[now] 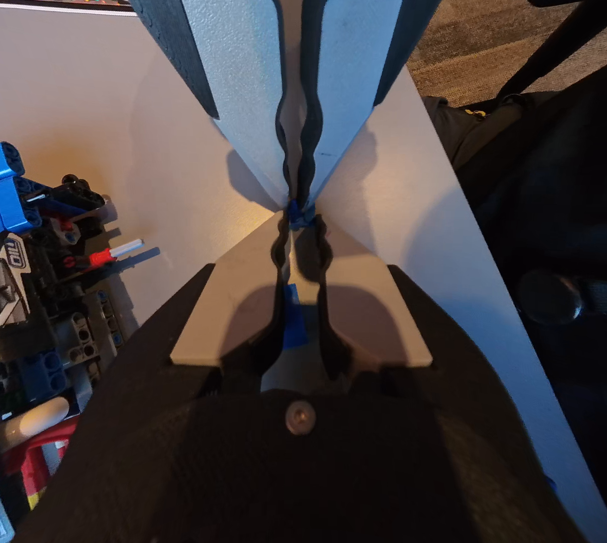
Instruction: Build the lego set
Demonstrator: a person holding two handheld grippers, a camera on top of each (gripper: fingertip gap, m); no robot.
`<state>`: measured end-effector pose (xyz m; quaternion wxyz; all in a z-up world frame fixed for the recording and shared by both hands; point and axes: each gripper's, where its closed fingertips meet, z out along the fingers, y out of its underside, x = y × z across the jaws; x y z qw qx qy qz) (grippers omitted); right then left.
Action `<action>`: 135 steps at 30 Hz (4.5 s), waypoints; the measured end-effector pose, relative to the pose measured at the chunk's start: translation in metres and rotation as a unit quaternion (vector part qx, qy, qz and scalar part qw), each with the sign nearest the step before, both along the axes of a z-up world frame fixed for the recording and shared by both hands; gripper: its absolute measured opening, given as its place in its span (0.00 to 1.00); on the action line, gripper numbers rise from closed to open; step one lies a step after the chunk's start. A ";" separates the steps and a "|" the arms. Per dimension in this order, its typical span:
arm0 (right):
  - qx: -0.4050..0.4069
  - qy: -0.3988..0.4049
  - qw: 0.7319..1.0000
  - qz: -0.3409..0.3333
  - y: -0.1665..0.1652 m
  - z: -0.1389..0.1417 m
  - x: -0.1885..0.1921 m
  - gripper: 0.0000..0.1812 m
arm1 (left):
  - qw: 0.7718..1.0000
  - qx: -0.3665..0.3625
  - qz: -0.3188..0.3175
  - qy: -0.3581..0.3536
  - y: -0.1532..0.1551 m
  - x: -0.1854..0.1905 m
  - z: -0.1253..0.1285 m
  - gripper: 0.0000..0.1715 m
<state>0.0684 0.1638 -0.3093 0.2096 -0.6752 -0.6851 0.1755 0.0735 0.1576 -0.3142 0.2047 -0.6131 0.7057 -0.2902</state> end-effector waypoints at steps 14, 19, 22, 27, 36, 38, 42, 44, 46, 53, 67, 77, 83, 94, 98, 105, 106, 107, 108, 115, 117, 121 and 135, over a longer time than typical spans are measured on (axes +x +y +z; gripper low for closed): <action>0.011 -0.010 1.000 0.014 0.001 -0.001 -0.002 0.00 | 1.000 0.005 0.013 -0.011 0.002 -0.003 0.000 0.09; 0.019 -0.012 0.999 -0.025 0.002 0.000 -0.001 0.00 | 1.000 -0.006 0.021 -0.011 0.002 -0.003 0.000 0.08; 0.028 -0.013 0.999 -0.043 0.002 0.000 -0.001 0.00 | 1.000 0.009 0.020 -0.009 0.002 -0.003 0.000 0.08; 0.058 -0.013 0.996 -0.062 0.002 0.000 -0.001 0.00 | 1.000 0.005 0.026 -0.012 0.002 -0.003 0.000 0.08; 0.132 -0.014 0.989 -0.069 0.002 0.001 -0.002 0.00 | 0.999 0.026 0.026 -0.011 0.001 -0.003 0.000 0.08; 0.143 -0.009 0.987 -0.074 0.001 0.001 -0.002 0.00 | 0.999 0.025 0.027 -0.012 0.001 -0.003 0.000 0.08; 0.171 -0.006 0.982 -0.084 0.001 0.001 -0.002 0.00 | 0.999 0.027 0.026 -0.013 0.000 -0.003 0.000 0.08; 0.172 -0.002 0.981 -0.094 0.001 0.001 -0.002 0.00 | 0.999 0.030 0.025 -0.014 0.000 -0.003 0.000 0.08; 0.174 -0.006 0.980 -0.100 0.001 0.001 -0.002 0.00 | 0.999 0.034 0.025 -0.015 0.000 -0.003 0.000 0.08; 0.177 -0.002 0.978 -0.110 0.000 0.000 -0.002 0.00 | 0.999 0.038 0.028 -0.016 0.000 -0.003 0.000 0.08; 0.057 0.121 0.970 -0.204 -0.001 0.002 -0.005 0.00 | 0.999 0.038 0.031 -0.017 0.000 -0.003 0.000 0.08; 0.033 0.169 0.965 -0.200 -0.004 0.007 0.011 0.14 | 0.999 0.020 0.036 -0.014 0.004 -0.004 0.000 0.08; 0.074 0.166 0.968 -0.170 -0.006 0.013 0.006 0.15 | 0.998 -0.032 0.034 -0.043 -0.002 -0.001 0.013 0.08; 0.154 0.245 0.955 -0.071 -0.035 0.102 -0.010 0.13 | 0.926 -0.241 -0.099 -0.274 -0.034 -0.021 0.127 0.08; 0.184 0.278 0.942 -0.026 -0.041 0.139 -0.026 0.11 | 0.872 -0.327 -0.145 -0.334 -0.036 -0.035 0.165 0.07; 0.204 0.318 0.926 0.020 -0.042 0.171 -0.038 0.10 | 0.850 -0.366 -0.183 -0.331 -0.050 -0.043 0.175 0.07; 0.210 0.317 0.925 0.027 -0.043 0.172 -0.039 0.09 | 0.851 -0.367 -0.182 -0.330 -0.051 -0.042 0.175 0.07; 0.216 0.314 0.924 0.035 -0.045 0.172 -0.040 0.08 | 0.850 -0.369 -0.182 -0.330 -0.051 -0.042 0.175 0.07; 0.220 0.310 0.924 0.042 -0.047 0.172 -0.040 0.07 | 0.849 -0.371 -0.182 -0.330 -0.052 -0.041 0.176 0.08; 0.216 0.292 0.931 0.032 -0.047 0.160 -0.033 0.06 | 0.871 -0.350 -0.158 -0.307 -0.050 -0.032 0.166 0.07; 0.176 0.280 0.944 0.000 -0.039 0.144 -0.024 0.15 | 0.904 -0.307 -0.110 -0.275 -0.039 -0.025 0.151 0.08; 0.124 0.235 0.961 -0.076 -0.016 0.102 -0.003 0.15 | 0.967 -0.175 0.005 -0.183 -0.012 -0.021 0.108 0.08; 0.098 0.223 0.947 -0.209 0.037 0.035 0.008 0.10 | 0.988 0.058 0.132 -0.056 0.013 -0.030 0.028 0.08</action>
